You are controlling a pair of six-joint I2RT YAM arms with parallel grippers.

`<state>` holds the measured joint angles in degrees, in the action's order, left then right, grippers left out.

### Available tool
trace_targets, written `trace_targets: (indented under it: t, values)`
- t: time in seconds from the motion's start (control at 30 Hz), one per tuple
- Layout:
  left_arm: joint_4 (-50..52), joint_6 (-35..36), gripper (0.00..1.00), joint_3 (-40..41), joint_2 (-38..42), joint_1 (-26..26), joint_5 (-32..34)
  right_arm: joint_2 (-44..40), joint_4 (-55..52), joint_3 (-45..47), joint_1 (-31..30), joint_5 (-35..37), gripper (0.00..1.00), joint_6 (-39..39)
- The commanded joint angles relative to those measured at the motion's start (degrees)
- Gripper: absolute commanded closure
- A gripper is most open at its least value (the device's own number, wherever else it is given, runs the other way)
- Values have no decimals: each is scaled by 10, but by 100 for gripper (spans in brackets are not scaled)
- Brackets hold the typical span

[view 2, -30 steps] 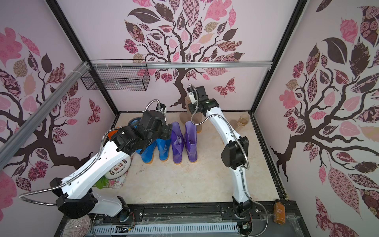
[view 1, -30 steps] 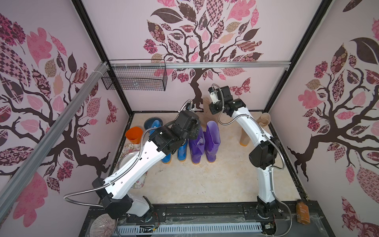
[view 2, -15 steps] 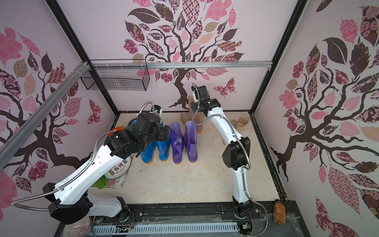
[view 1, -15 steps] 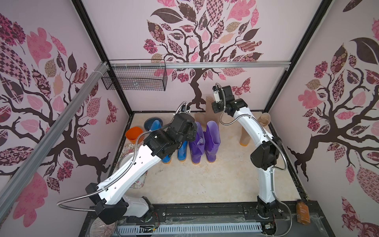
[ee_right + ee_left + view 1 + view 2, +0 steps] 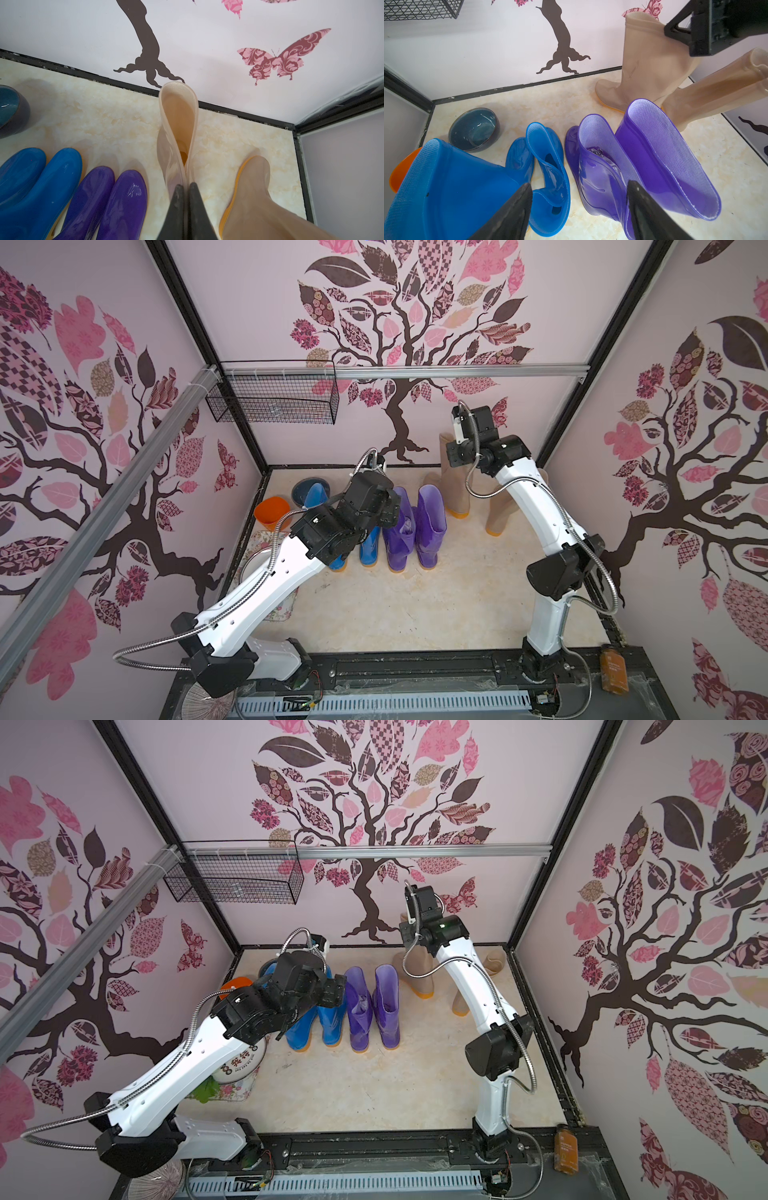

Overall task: Match and arrange rain boots in pairs
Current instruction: Pick up the rain boot at the center of the board, then place the rain boot at the center of the board.

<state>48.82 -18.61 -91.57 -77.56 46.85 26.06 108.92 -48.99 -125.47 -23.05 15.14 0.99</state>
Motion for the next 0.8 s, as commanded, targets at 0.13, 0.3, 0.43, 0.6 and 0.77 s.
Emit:
trace_targets:
  t: [0.13, 0.3, 0.43, 0.6, 0.77]
  values:
    - [-26, -7, 26, 13, 12, -2, -15, -133, -4, 57, 0, -7, 100, -76]
    - [-28, -4, 26, 9, 9, -3, -23, -190, -10, 113, -10, -4, 100, -111]
    - [-30, -3, 26, 10, 7, -2, -29, -229, -7, 167, -33, 11, 100, -143]
    - [-29, -4, 26, 8, 6, -3, -37, -274, 16, 243, -46, 34, 100, -180]
    - [-29, -6, 26, 10, 4, -3, -42, -300, 43, 292, -51, 51, 100, -201]
